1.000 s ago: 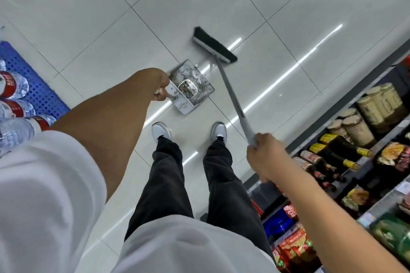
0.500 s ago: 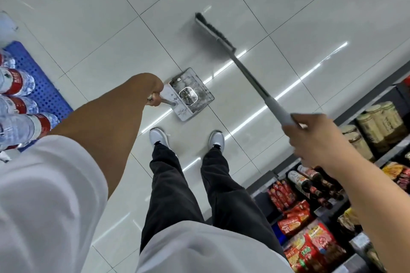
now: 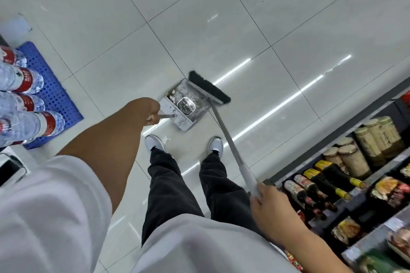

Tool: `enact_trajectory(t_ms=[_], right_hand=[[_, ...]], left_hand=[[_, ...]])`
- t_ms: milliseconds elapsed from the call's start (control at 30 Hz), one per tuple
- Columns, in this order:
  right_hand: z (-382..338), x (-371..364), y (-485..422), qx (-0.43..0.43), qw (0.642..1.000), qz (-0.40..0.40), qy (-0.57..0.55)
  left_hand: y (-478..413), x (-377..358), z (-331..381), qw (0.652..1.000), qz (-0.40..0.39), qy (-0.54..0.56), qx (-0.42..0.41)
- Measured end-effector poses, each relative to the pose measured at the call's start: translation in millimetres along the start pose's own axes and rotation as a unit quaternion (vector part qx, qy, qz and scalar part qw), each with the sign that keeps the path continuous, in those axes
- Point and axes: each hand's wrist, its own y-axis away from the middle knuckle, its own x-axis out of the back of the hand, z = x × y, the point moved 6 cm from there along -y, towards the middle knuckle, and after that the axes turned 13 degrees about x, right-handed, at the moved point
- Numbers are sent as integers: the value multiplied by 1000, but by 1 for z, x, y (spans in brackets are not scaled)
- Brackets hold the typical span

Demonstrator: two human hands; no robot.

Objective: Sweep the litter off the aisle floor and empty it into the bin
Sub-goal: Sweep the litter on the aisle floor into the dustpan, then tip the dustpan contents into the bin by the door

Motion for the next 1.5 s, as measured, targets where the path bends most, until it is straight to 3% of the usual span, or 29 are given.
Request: enact_trajectory(t_ms=[67, 167, 300, 433, 567, 633, 733, 833, 1167, 1300, 1500], right_hand=[[6, 13, 21, -17, 998, -6, -63], [7, 68, 42, -1, 990, 18, -140], [-7, 130, 63, 71, 984, 32, -158], [-17, 169, 59, 100, 979, 86, -155], [-25, 213, 47, 53, 912, 113, -390], [-33, 240, 37, 58, 883, 117, -451], [-39, 289, 17, 61, 835, 135, -529], [-41, 339, -12, 54, 815, 140, -559], [-54, 544, -184, 27, 859, 157, -487], [-64, 649, -255, 17, 864, 151, -480], [-74, 772, -355, 18, 880, 112, -461]], left_hand=[[14, -10, -4, 1000, -3, -10, -27], [34, -23, -12, 997, -35, 66, 32], [72, -19, -13, 987, -113, 107, 34], [111, -5, -4, 978, -111, 179, -8], [145, 26, 31, 971, -35, 219, -91], [170, 41, 57, 964, -8, 225, -143], [191, 56, 106, 956, -39, 254, -141], [213, 63, 163, 946, -73, 281, -142], [255, 77, 370, 903, -178, 373, -116], [281, 82, 446, 896, -179, 397, -86], [328, 75, 507, 874, -153, 457, -65]])
